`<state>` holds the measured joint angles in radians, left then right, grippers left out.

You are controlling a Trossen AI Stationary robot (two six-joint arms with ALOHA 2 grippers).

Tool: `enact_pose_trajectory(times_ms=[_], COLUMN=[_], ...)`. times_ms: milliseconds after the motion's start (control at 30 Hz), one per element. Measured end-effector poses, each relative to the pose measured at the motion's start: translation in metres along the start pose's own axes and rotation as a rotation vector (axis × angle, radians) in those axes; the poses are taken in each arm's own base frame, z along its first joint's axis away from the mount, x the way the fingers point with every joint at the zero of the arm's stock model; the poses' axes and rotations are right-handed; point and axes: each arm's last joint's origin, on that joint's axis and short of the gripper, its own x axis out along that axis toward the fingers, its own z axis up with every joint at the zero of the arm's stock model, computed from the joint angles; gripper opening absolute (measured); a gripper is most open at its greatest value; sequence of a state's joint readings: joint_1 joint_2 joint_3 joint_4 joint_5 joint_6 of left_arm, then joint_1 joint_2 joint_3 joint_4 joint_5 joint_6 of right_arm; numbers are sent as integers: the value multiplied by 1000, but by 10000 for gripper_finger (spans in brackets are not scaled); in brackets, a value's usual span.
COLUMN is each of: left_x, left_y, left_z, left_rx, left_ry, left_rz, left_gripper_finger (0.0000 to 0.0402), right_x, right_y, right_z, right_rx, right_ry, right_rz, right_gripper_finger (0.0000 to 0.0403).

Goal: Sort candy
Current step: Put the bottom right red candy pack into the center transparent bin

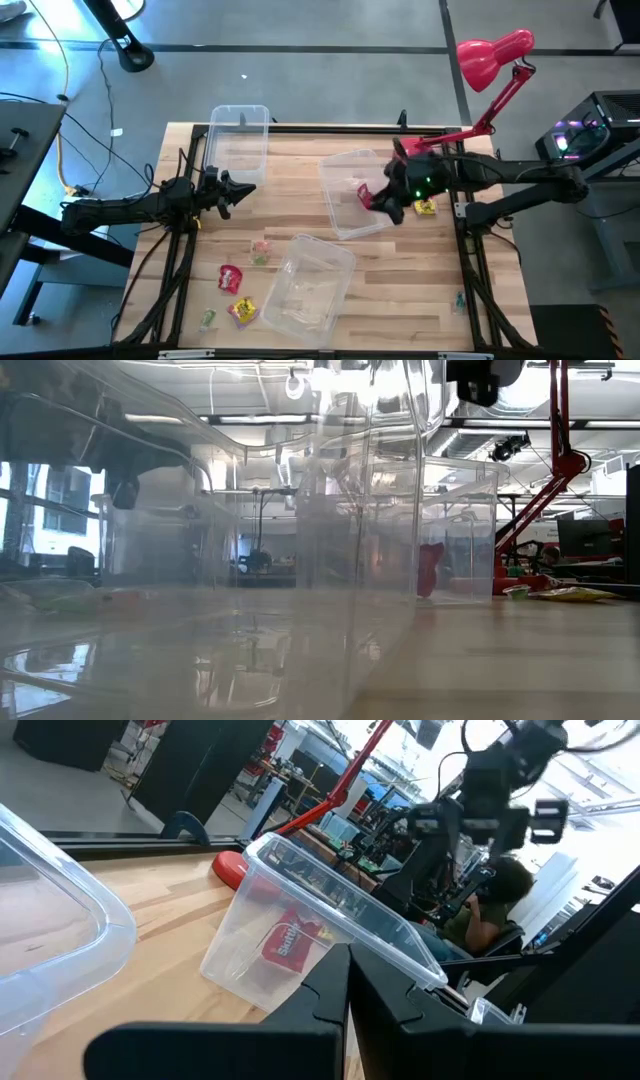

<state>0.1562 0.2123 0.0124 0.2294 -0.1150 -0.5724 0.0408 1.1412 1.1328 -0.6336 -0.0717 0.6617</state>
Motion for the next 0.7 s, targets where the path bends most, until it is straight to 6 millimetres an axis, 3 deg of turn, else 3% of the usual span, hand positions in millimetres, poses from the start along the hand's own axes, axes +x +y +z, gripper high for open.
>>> enact_pose_trajectory(times_ms=[133, 267, 300, 533, 700], left_x=[0, 0, 0, 0, 0], left_y=[0, 0, 0, 0, 0], left_z=[0, 0, 0, 0, 0], left_rx=[0, 0, 0, 0, 0], left_ry=[0, 0, 0, 0, 0], left_rz=[1, 1, 1, 1, 0], left_gripper_finger=[1, 1, 1, 1, 1], right_x=[14, 31, 39, 88, 106], right_y=[2, -11, -18, -83, -119], right_z=[-12, 0, 4, 24, 29], right_rx=[10, 18, 14, 53, 72], right_ry=[10, -64, -59, 47, 108], right_rz=[-165, -279, -310, -543, -646], right_gripper_finger=[129, 24, 15, 3, 0])
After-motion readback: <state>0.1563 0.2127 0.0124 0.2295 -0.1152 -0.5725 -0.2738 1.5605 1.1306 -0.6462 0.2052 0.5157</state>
